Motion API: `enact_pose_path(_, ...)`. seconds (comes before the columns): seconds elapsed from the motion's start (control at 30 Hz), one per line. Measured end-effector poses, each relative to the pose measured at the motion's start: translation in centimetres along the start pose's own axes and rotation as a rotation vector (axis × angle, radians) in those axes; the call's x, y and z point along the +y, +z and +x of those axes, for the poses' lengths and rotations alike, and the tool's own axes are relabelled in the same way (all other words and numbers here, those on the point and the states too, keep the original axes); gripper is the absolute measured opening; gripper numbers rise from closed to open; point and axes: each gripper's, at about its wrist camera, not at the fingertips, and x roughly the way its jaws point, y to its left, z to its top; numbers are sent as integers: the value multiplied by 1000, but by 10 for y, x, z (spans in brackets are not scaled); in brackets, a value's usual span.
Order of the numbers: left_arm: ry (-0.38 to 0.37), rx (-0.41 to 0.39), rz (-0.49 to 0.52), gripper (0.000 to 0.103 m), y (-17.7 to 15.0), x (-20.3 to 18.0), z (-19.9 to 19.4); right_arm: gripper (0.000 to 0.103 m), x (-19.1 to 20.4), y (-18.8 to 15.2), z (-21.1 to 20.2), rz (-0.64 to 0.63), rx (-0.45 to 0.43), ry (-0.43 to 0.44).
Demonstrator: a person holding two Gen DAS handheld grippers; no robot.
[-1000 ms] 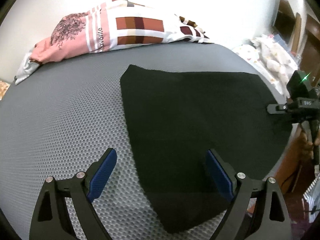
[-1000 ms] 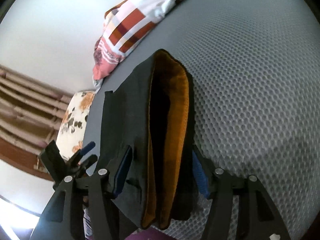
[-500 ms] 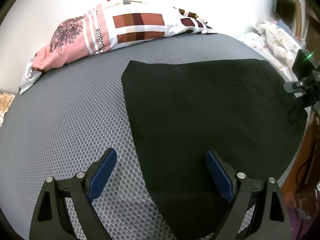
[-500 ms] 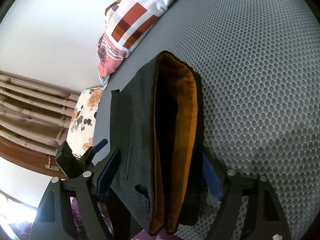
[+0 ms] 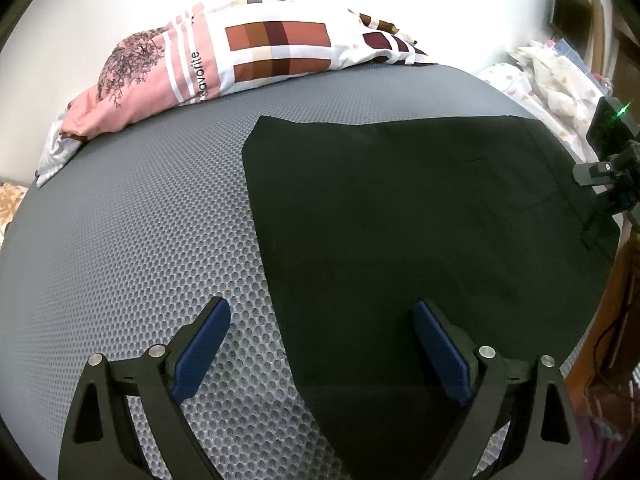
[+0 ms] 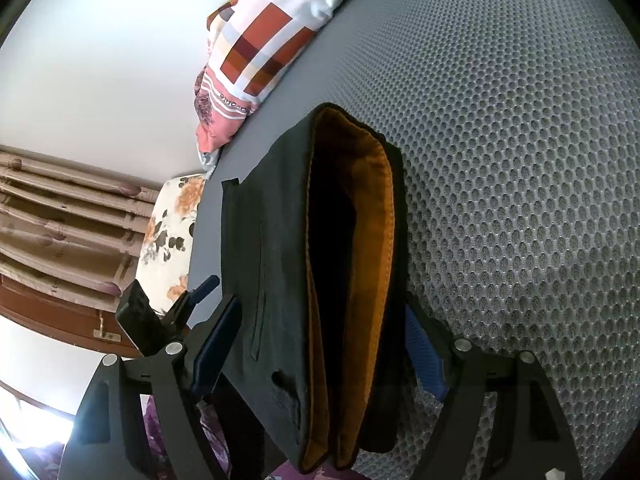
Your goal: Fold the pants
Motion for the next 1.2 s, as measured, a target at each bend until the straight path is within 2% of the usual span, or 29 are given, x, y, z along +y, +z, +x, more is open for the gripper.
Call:
enact_pose_path(0.17,1,-1,-7,96,0,2,2,82,4,4,3,-21,8,-1)
enact_pose_path(0.3,5,-1,-3,97,1,2,2,102,15,5,11,-49,22,-4)
enact_pose_path(0.77,60,-22,55,98,1,-6,0,103,36,-1,24,-194,30,-115)
enact_pose_path(1.2,127,-41,124,98,2,-18,-2,103,16,-2,11,-123,-23,-17)
